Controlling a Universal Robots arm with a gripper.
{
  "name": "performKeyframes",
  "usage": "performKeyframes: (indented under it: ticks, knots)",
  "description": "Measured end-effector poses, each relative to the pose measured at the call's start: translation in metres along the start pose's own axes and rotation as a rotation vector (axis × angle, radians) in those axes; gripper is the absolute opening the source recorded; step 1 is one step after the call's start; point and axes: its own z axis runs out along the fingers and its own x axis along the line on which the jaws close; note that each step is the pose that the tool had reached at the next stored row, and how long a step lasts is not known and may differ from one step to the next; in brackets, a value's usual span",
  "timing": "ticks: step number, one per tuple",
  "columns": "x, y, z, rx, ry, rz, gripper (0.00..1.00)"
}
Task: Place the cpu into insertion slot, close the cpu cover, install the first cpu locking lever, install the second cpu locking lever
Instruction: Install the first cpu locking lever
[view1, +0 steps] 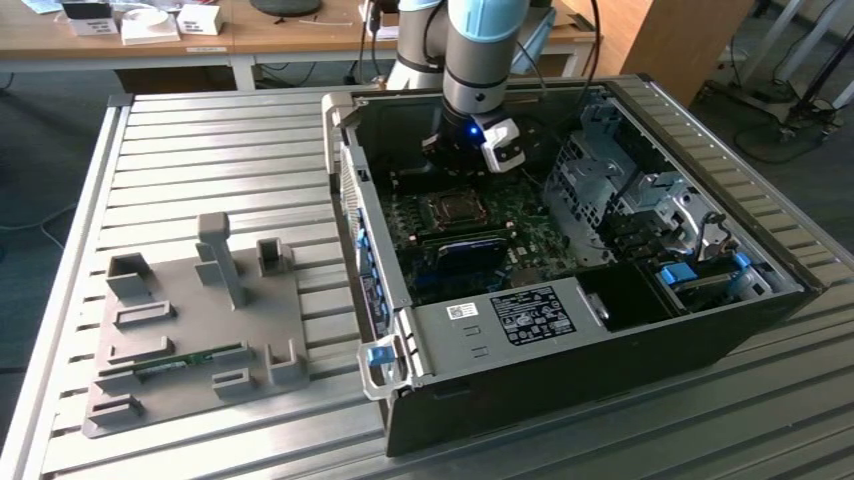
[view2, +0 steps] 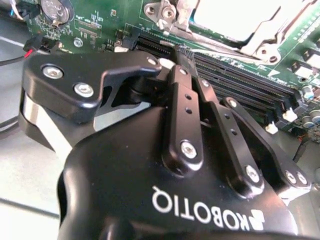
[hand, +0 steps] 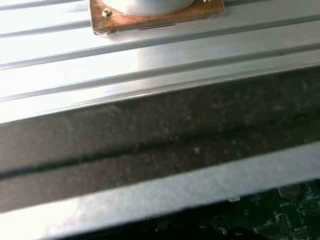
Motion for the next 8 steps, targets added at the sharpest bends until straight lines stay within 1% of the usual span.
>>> performKeyframes:
  ticks: [2,4,6,8]
  knots:
    - [-0.0003,-0.0013,-0.0003,-0.0007,0.0003,0.0,0.11]
    - [-0.0008,-0.0035,-0.0007,-0.0036,0.0007,0.0,0.11]
    - [-0.0014,-0.0059,-0.0012,-0.0081,0.0016,0.001,0.11]
    - [-0.0019,-0.0079,-0.0017,-0.0154,0.0032,0.002,0.11]
